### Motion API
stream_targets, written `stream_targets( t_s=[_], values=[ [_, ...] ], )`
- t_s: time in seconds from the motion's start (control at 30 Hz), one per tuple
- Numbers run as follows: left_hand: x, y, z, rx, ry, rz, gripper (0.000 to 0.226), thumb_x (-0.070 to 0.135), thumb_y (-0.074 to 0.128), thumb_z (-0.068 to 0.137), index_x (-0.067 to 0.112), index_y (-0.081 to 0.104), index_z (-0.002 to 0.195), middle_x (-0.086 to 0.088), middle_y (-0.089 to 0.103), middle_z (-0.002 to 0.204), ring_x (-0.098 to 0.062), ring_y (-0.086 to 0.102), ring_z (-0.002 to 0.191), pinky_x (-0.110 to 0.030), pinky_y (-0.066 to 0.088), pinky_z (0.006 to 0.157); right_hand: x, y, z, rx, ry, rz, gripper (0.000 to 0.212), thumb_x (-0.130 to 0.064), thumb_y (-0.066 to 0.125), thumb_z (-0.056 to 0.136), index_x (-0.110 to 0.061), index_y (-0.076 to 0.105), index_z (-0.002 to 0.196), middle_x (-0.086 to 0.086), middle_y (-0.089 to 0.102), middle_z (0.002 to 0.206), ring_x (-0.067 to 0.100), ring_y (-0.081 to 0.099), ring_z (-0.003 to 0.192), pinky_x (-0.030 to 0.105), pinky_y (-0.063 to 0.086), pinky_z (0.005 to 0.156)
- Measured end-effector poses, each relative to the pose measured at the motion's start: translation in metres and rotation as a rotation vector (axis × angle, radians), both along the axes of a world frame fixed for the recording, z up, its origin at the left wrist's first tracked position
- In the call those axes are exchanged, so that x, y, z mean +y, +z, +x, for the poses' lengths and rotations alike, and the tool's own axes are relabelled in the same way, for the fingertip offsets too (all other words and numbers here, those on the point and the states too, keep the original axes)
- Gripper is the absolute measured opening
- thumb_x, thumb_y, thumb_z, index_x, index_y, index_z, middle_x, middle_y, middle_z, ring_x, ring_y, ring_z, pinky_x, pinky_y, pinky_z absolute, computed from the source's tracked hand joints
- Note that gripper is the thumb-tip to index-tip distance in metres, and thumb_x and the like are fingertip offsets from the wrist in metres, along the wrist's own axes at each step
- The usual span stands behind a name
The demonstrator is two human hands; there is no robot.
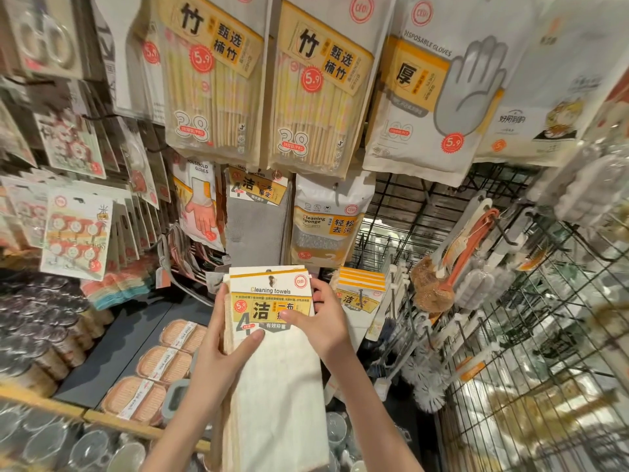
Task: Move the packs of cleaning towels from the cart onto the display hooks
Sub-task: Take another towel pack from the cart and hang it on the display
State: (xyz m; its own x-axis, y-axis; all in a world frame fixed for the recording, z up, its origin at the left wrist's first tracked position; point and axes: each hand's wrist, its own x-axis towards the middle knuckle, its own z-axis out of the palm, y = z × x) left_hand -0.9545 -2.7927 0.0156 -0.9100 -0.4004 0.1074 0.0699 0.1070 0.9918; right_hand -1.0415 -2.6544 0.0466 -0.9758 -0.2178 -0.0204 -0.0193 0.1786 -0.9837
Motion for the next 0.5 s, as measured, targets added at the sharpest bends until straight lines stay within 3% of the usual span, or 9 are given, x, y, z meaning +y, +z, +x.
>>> stream_targets(
  t_s=[0.07, 0.13, 0.3, 0.4, 0.5],
  values=[
    [0.0, -0.001, 0.001, -0.006, -0.009, -0.005, 0.088, 0.02, 0.07, 0.081, 0.047, 0.018, 0.146, 0.038, 0.054, 0.123, 0.017, 0.05, 0.113, -0.001, 0.04, 0.081, 0.003, 0.0, -0.001, -0.011, 0.015, -0.033, 0.06, 0.001, 0.078, 0.07, -0.025, 0.05, 0.116, -0.002, 0.062, 0.103, 0.008, 0.065, 0.092, 0.02, 0.054, 0.079],
    [-0.001, 0.0, 0.002, -0.013, -0.014, 0.006, 0.088, 0.021, 0.07, 0.081, 0.05, 0.018, 0.145, 0.037, 0.05, 0.128, 0.018, 0.046, 0.116, -0.008, 0.04, 0.086, 0.005, -0.001, -0.001, -0.013, 0.021, -0.062, 0.059, 0.005, 0.077, 0.071, -0.018, 0.051, 0.119, -0.008, 0.064, 0.097, 0.007, 0.065, 0.089, 0.017, 0.054, 0.074],
    [-0.001, 0.003, 0.004, 0.005, -0.04, -0.045, 0.073, 0.032, 0.064, 0.078, 0.054, 0.025, 0.135, 0.052, 0.032, 0.131, 0.026, 0.029, 0.123, -0.002, 0.031, 0.095, 0.013, -0.006, -0.005, -0.026, -0.006, -0.119, 0.058, 0.008, 0.072, 0.075, -0.011, 0.046, 0.123, 0.006, 0.066, 0.11, 0.014, 0.064, 0.099, 0.029, 0.055, 0.084],
    [-0.001, 0.002, 0.004, -0.007, -0.035, -0.058, 0.065, 0.031, 0.065, 0.079, 0.051, 0.033, 0.132, 0.036, 0.037, 0.137, 0.025, 0.032, 0.122, -0.017, 0.031, 0.103, 0.016, -0.006, -0.006, 0.01, -0.016, -0.086, 0.058, 0.005, 0.074, 0.074, -0.02, 0.047, 0.119, 0.004, 0.065, 0.114, 0.015, 0.063, 0.104, 0.04, 0.052, 0.092],
    [0.0, 0.001, 0.003, -0.004, -0.015, -0.053, 0.061, 0.035, 0.066, 0.076, 0.049, 0.04, 0.13, 0.03, 0.048, 0.134, 0.014, 0.042, 0.121, -0.024, 0.037, 0.099, 0.018, -0.006, -0.005, 0.063, -0.03, -0.083, 0.065, 0.003, 0.075, 0.073, -0.04, 0.044, 0.11, 0.0, 0.066, 0.108, 0.012, 0.066, 0.097, 0.036, 0.054, 0.088]
  ],
)
